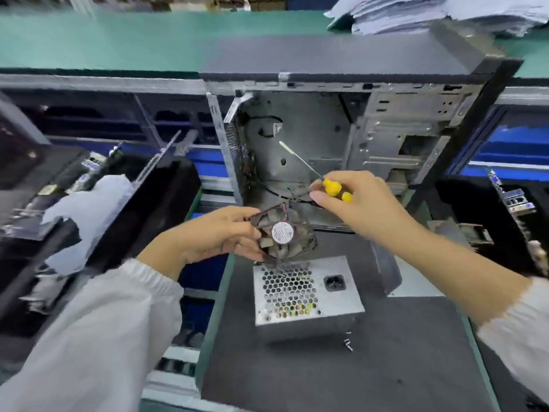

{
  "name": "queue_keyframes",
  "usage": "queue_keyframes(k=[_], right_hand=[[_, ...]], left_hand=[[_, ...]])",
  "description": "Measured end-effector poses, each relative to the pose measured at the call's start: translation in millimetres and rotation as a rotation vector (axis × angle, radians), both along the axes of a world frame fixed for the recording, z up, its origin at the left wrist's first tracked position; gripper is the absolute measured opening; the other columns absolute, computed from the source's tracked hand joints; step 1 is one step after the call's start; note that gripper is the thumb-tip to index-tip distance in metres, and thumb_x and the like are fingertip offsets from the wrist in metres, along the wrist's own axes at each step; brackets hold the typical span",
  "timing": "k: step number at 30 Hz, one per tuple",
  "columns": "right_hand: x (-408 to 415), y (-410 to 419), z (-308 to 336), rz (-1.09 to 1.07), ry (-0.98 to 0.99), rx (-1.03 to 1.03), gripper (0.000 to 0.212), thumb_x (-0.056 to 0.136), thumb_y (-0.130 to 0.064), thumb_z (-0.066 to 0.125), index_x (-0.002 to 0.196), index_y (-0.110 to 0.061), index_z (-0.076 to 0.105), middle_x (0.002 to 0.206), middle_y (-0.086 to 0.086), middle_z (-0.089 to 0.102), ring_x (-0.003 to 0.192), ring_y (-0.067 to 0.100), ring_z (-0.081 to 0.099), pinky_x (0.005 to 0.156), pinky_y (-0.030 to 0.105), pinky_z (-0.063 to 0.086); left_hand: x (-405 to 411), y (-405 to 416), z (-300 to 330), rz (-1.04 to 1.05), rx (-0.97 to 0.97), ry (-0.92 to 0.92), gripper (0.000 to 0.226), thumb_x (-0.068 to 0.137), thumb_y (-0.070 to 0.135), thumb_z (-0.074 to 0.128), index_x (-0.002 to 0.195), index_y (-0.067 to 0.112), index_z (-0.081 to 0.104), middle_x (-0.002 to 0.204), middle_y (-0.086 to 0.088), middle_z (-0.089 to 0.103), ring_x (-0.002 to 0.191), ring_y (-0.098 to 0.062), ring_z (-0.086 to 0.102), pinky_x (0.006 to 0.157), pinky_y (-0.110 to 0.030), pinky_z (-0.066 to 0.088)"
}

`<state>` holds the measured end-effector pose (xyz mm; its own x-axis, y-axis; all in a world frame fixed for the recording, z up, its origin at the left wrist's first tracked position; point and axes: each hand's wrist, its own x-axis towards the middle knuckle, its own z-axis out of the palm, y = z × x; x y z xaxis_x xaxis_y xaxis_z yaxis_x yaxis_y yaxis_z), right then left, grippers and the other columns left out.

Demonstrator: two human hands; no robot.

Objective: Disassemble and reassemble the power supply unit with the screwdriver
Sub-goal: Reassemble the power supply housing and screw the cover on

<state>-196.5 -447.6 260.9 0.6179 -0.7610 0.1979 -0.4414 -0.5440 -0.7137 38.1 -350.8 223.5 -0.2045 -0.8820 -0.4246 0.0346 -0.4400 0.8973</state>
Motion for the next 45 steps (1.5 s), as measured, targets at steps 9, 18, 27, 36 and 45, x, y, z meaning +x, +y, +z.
queue_keyframes(k=[9,18,27,36,45], right_hand=[[58.4,-23.0,-4.8,0.403,0.184,0.282,0.015,0.091,-0.034,0.062,0.103,-0.03,0.07,0.054,-0.013,0.058,0.042,0.001,0.044,0.043,0.01,0.035],[35.3,-32.4,-44.7,0.227,0.057,0.806,0.024,0.092,-0.025,0.061,0.107,-0.007,0.063,0.096,-0.003,0.069,0.071,0.02,0.071,0.048,0.019,0.048],[25.4,-43.5,-49.1,0.322,0.241,0.687,0.046,0.094,-0.044,0.05,0.113,-0.004,0.059,0.095,0.015,0.071,0.056,0.005,0.057,0.043,0.018,0.035],[19.7,-47.0,-60.1,0.329,0.266,0.564,0.025,0.09,-0.046,0.058,0.094,-0.024,0.066,0.069,-0.014,0.068,0.047,0.004,0.045,0.043,0.02,0.035],[18.1,-36.9,-69.1,0.503,0.592,0.593,0.044,0.088,-0.049,0.057,0.055,-0.023,0.047,0.052,-0.006,0.043,0.047,0.012,0.037,0.048,0.025,0.031]], left_hand=[[25.4,-6.3,-10.9,0.02,-0.133,-0.119,0.042,0.086,0.01,0.052,0.128,0.01,0.052,0.102,-0.014,0.07,0.089,-0.027,0.068,0.081,-0.038,0.057],[6.8,-11.6,-57.6,0.452,-0.218,-0.087,0.037,0.084,0.031,0.068,0.11,0.004,0.071,0.101,-0.015,0.074,0.084,-0.021,0.069,0.077,-0.033,0.057],[-2.2,-25.7,-58.4,0.519,-0.241,-0.16,0.027,0.098,0.027,0.057,0.095,0.006,0.076,0.088,-0.016,0.074,0.075,-0.022,0.066,0.07,-0.034,0.054],[-10.8,13.8,-71.2,0.343,-0.102,0.13,0.034,0.094,0.01,0.057,0.123,-0.004,0.049,0.103,-0.013,0.07,0.095,-0.024,0.07,0.078,-0.031,0.058],[-35.1,56.8,-71.7,0.195,0.053,0.197,0.054,0.092,0.039,0.057,0.14,0.02,0.041,0.125,-0.012,0.067,0.118,-0.033,0.062,0.095,-0.044,0.054]])
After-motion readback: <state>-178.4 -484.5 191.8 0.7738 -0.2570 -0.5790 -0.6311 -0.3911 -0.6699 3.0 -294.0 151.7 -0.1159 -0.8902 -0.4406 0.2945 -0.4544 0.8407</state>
